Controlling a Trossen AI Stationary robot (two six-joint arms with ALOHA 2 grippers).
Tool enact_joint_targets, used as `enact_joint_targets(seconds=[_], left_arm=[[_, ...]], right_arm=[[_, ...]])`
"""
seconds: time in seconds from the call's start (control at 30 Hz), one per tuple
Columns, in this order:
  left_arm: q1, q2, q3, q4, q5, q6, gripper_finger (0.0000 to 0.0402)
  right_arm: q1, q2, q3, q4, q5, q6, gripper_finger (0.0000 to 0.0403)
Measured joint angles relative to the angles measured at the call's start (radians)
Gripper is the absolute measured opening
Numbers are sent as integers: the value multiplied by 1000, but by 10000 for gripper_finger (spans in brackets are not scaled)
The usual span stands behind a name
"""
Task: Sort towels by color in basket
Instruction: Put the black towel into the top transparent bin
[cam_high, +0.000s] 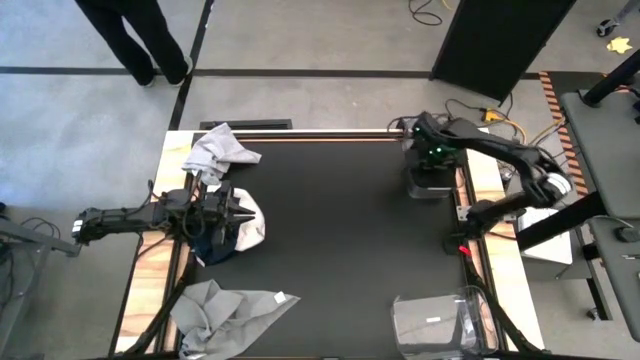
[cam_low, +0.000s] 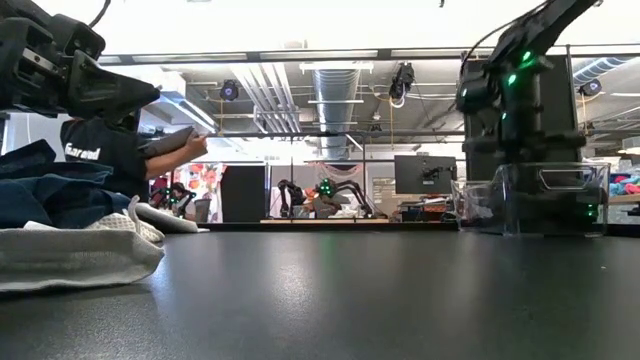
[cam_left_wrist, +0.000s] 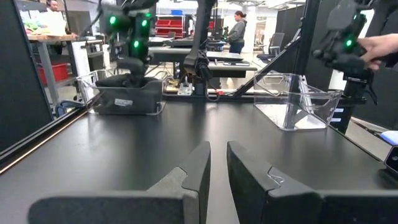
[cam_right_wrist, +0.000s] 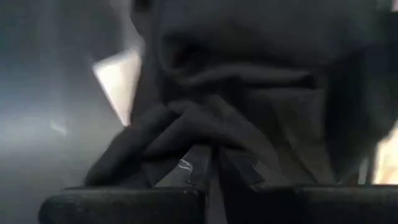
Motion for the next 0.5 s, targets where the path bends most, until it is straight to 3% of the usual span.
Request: enact_joint_targets(seconds=[0.27, 0.5], left_arm=[[0, 0, 0, 0, 0, 0, 39], [0, 0, 0, 0, 0, 0, 39]], right_arm=[[0, -144, -51, 25, 274, 106, 18], [0, -126, -176, 235, 355, 215, 18]])
